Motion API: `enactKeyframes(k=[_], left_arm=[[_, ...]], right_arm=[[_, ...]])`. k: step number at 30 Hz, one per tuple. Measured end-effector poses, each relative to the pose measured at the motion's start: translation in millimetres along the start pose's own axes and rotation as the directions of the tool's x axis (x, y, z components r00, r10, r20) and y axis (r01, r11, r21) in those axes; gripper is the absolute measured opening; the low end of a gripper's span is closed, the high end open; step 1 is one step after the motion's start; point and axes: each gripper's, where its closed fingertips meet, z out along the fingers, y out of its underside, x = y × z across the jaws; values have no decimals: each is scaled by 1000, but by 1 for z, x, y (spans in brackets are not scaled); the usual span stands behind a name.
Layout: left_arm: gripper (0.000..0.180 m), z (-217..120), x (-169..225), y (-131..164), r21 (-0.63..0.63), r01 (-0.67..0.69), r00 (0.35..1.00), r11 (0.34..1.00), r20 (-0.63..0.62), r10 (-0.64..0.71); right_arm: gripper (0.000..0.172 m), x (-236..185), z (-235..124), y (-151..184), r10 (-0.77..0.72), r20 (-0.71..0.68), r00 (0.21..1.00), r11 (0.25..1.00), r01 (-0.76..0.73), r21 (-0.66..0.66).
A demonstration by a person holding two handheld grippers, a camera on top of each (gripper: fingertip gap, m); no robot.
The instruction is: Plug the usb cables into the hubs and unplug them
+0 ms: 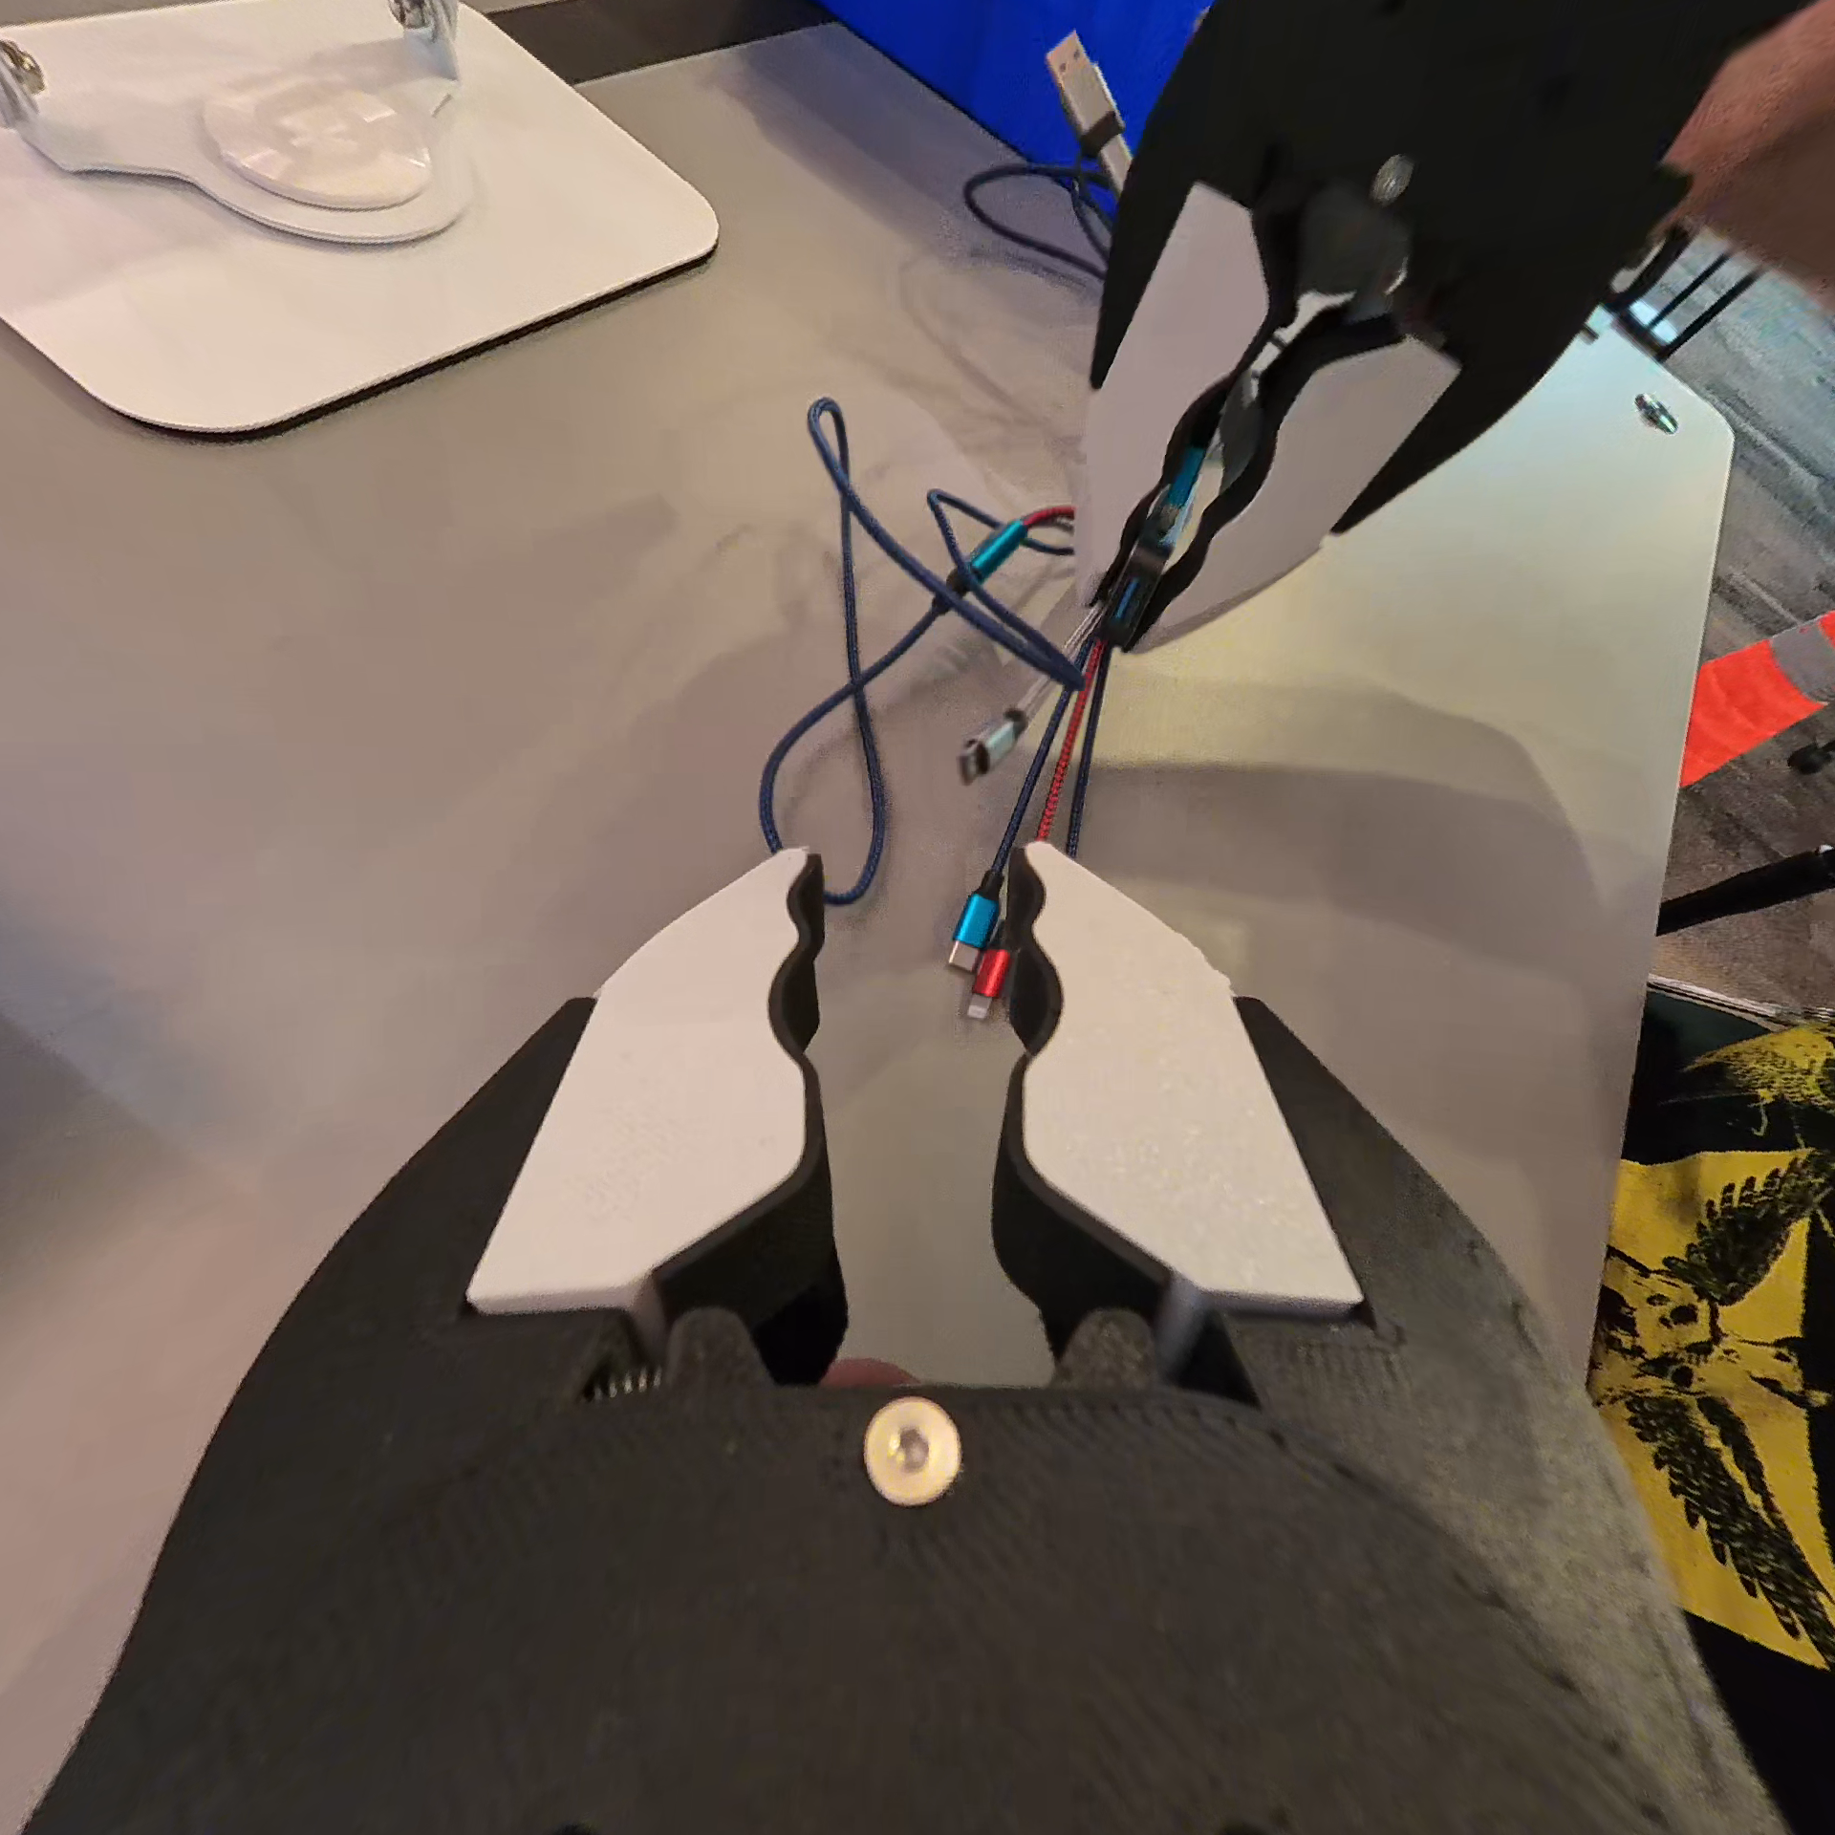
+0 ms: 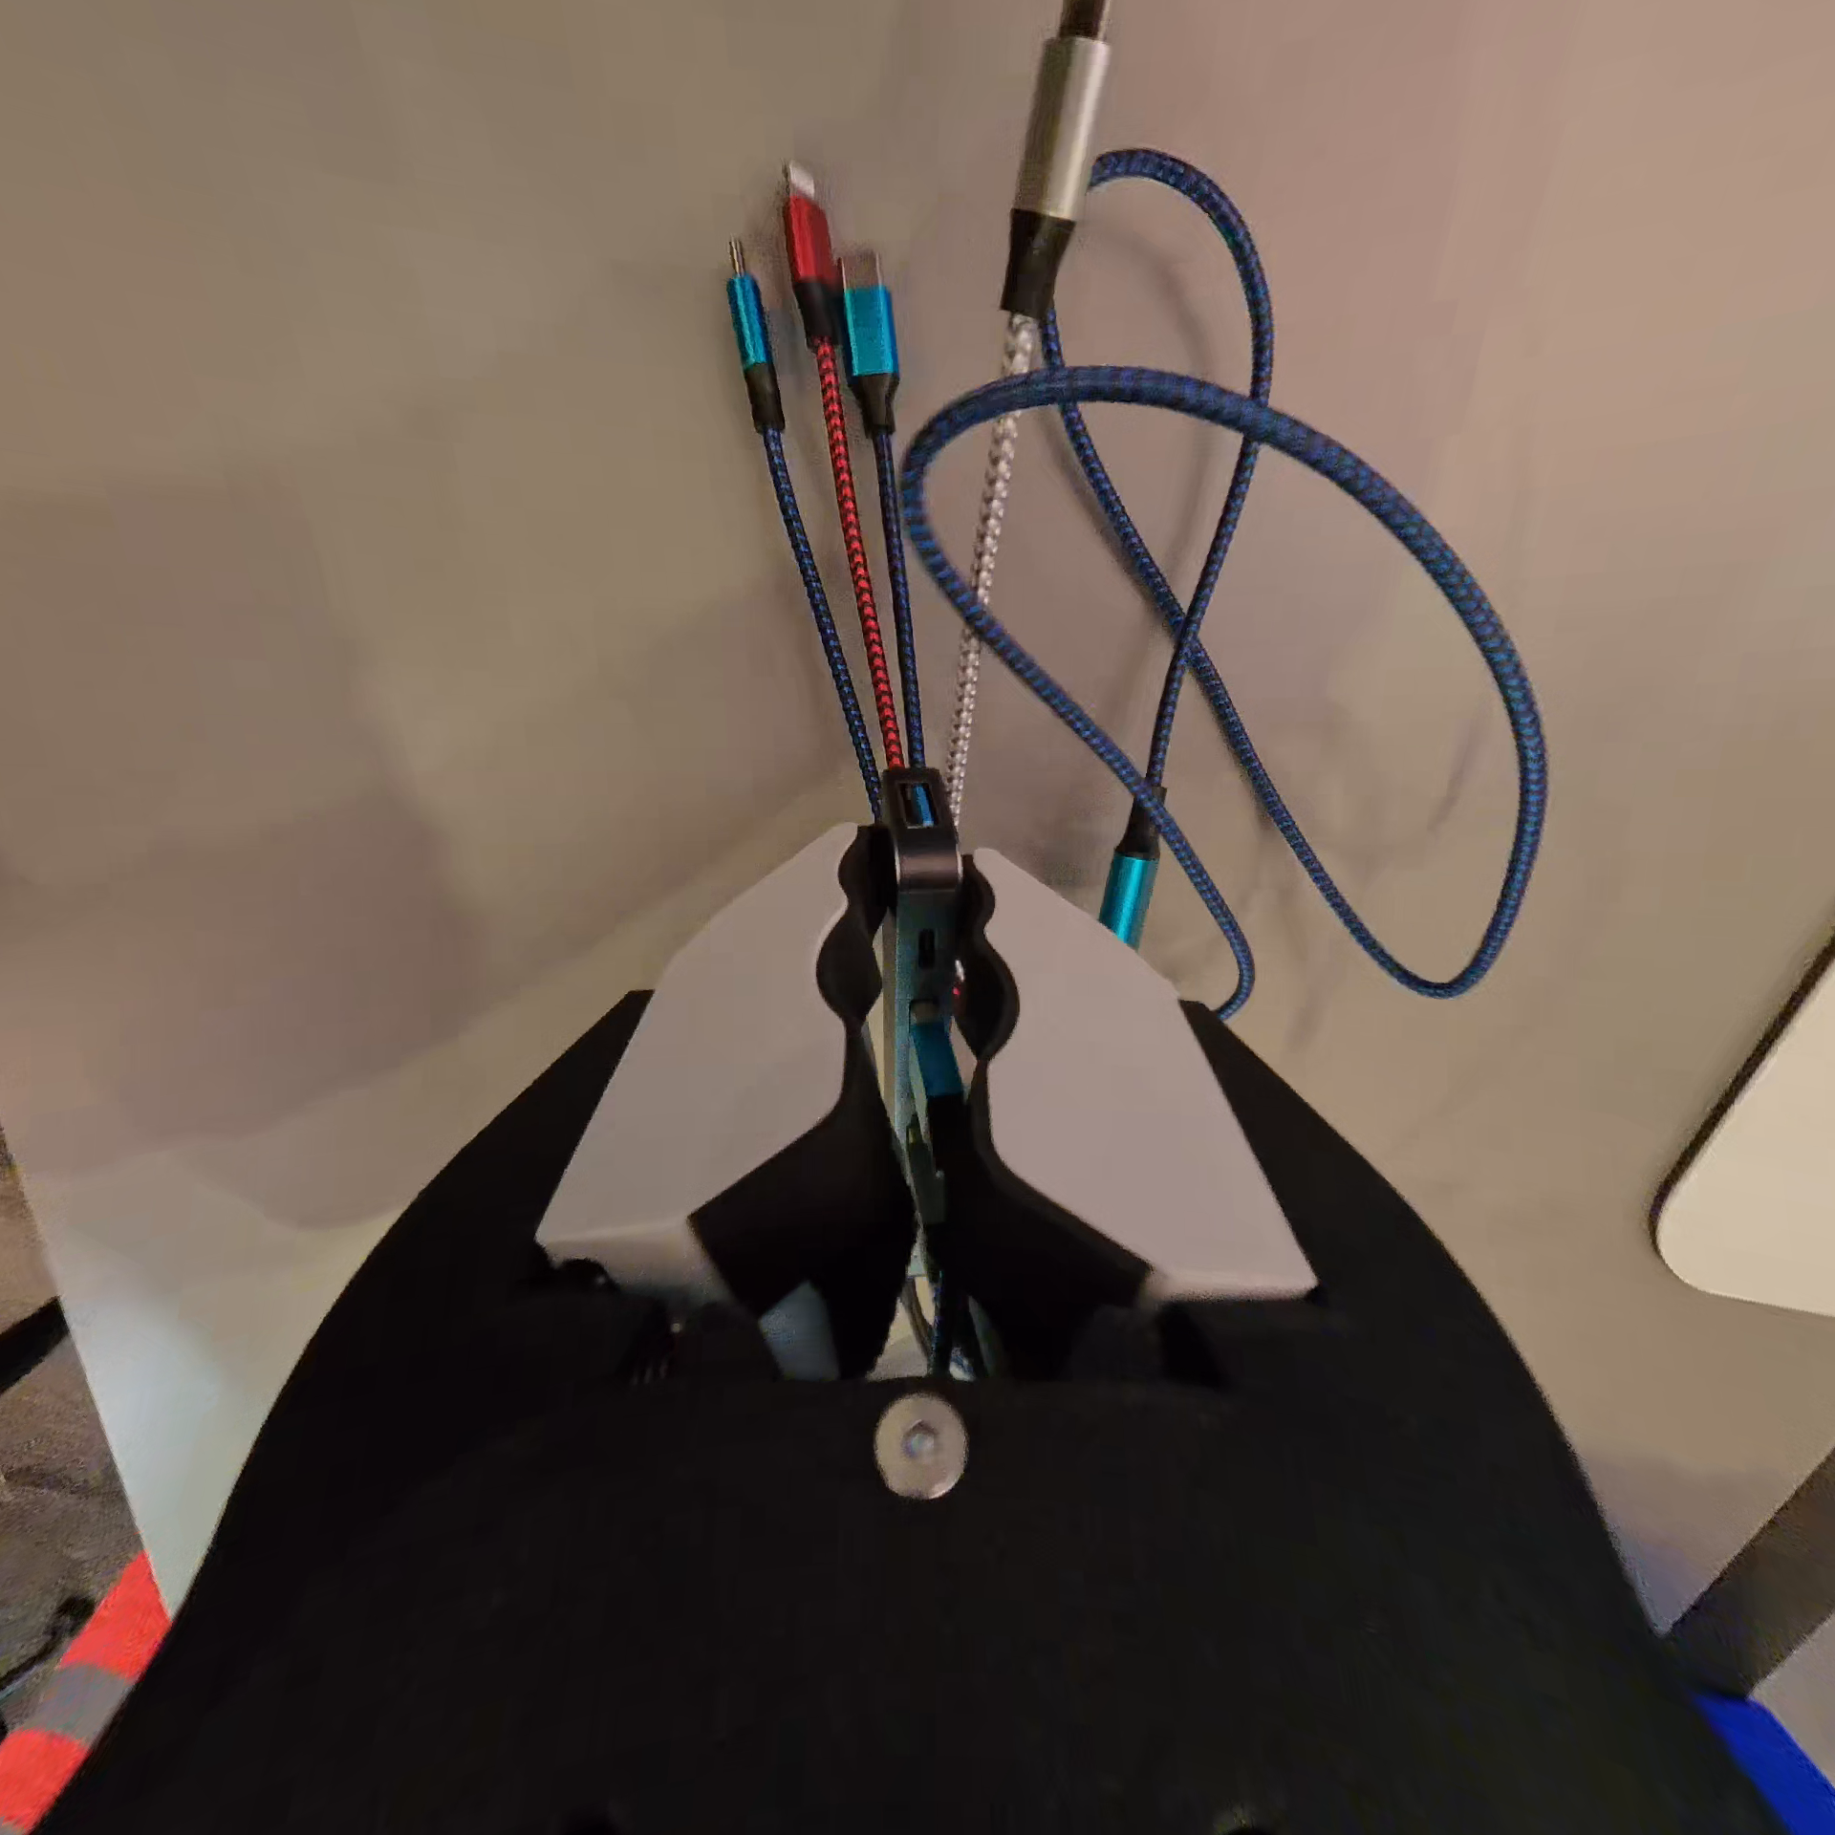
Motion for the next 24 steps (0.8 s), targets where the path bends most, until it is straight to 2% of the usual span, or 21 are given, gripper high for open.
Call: enactKeyframes(k=[5,12,18,24], left_arm=[[35,1,-1,1,-3,3,1000,1000,3,-3],[36,3,-1,3,-7,10,1000,1000,1,-10],[36,3,-3,6,-10,17,1000,1000,2,-17],[36,7,-6,12,-26,26,1000,999,4,-26]], right_arm=[[11,10,-28,9,27,-62,998,999,-25,46],[9,31,-115,23,129,-136,982,971,-97,220],[9,58,-197,59,237,-235,943,932,-152,328],[10,94,-289,115,333,-385,861,916,-199,347]])
